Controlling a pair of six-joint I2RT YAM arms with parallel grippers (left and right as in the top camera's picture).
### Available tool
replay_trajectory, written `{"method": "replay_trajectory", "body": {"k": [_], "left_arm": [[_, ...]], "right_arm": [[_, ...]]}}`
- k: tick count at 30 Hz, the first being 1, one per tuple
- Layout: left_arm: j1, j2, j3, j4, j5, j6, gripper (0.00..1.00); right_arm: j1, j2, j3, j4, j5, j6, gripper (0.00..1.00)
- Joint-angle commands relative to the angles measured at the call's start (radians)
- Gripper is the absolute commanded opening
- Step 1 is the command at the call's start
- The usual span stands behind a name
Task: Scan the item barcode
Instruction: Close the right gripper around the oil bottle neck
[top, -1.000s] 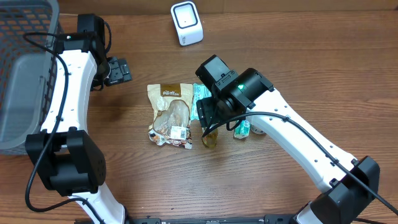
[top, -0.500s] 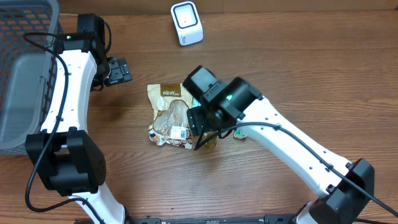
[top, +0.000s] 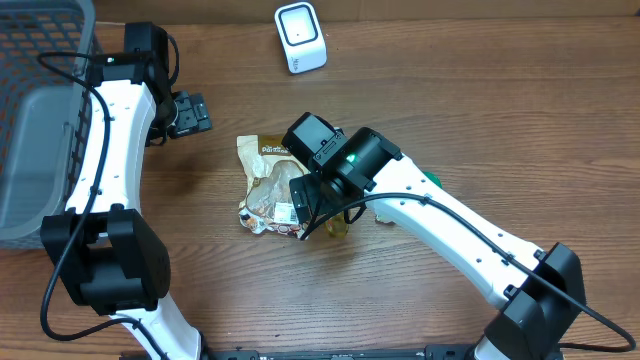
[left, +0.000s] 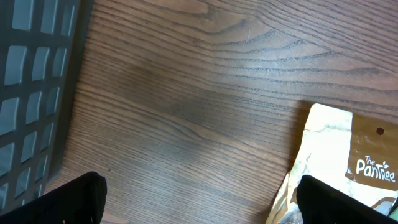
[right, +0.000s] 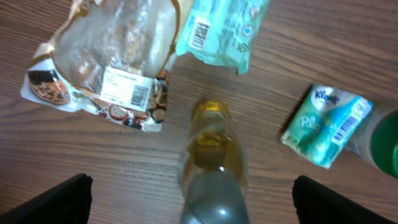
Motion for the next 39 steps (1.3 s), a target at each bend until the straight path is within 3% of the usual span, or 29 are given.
{"method": "replay_trajectory", "body": {"k": [1,8,13,23,27,39], "left_arm": [[-0.006,-0.016,0.016,0.001,-0.013,0.004,1.0],[-0.006,-0.016,0.016,0.001,-0.013,0.004,0.99],[-0.007,-0.016,0.016,0.001,-0.013,0.004,1.0],[-0.007,-0.016,0.016,0.001,-0.013,0.003,1.0],[-0.007,-0.016,0.016,0.001,-0.013,0.004,1.0],[-0.007,-0.016,0.016,0.001,-0.013,0.004,1.0]], "right_arm": [[-0.016,-0.004,-0.003,-0.016,0.018,0.007,0.96],[-0.016,-0.004,-0.061,0.01,0.015,0.007,0.82],[-0.016,-0.004,-0.104,0.056,0.015,0.006,0.78],[-0.016,-0.004,-0.151,0.114,0.015,0.006,0.73],[-0.015,-0.004,-0.151,0.114,0.014,0.006,0.67],[-0.016,-0.004,-0.207,0.164,0.014,0.032,0.66]]}}
